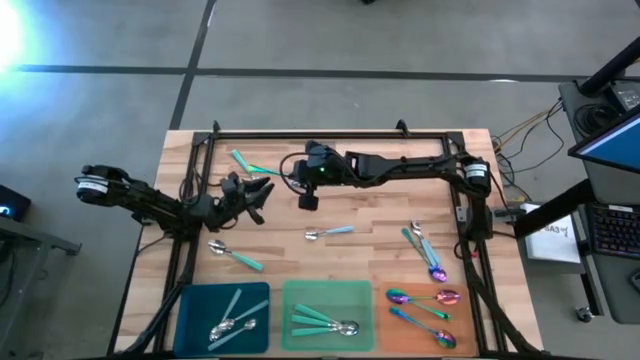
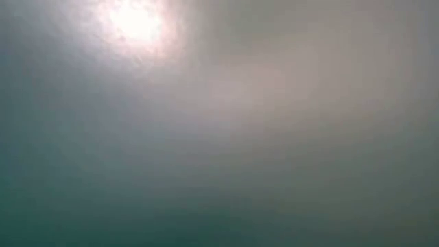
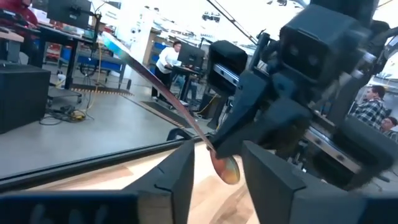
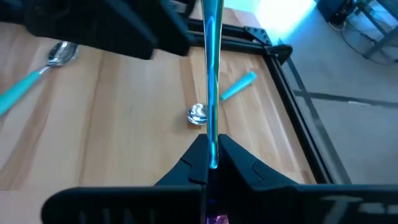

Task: Sort silverware by color (type)
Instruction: Put the blue spoon into the orange bin

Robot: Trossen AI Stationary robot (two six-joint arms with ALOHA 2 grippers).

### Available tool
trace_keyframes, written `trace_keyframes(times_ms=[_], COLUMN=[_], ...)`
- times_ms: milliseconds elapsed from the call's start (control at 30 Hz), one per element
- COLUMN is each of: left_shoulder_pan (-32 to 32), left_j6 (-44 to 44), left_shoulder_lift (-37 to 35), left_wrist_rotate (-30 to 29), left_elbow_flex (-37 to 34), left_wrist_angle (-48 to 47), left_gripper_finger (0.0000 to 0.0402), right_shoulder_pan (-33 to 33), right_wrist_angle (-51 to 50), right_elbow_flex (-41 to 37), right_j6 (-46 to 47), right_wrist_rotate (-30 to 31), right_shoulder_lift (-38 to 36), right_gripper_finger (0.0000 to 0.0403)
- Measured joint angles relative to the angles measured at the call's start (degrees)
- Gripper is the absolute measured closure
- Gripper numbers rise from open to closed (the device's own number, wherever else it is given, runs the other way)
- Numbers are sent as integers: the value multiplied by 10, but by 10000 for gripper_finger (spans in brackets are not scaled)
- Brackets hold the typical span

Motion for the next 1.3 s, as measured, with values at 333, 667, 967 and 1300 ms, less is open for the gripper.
trace_keyframes(times_ms=[333, 667, 967, 1300], left_shoulder_pan=[0, 0, 0, 0], left_j6=[53, 30, 28, 28], left_shoulder_lift=[1, 1, 1, 2], left_wrist_rotate=[-30, -29, -28, -28], left_elbow_flex=[28, 29, 29, 29], left_wrist_angle=[-1, -3, -4, -20], left_gripper_finger=[217, 261, 254, 253], right_shoulder_pan=[21, 20, 20, 77], right_wrist_angle=[1, -4, -148, -478], right_elbow_flex=[1, 1, 1, 1], right_j6=[-16, -22, 15, 262], right_wrist_rotate=[0, 1, 85, 83], right_shoulder_lift=[0, -8, -70, -138], right_gripper_finger=[394, 394, 394, 394])
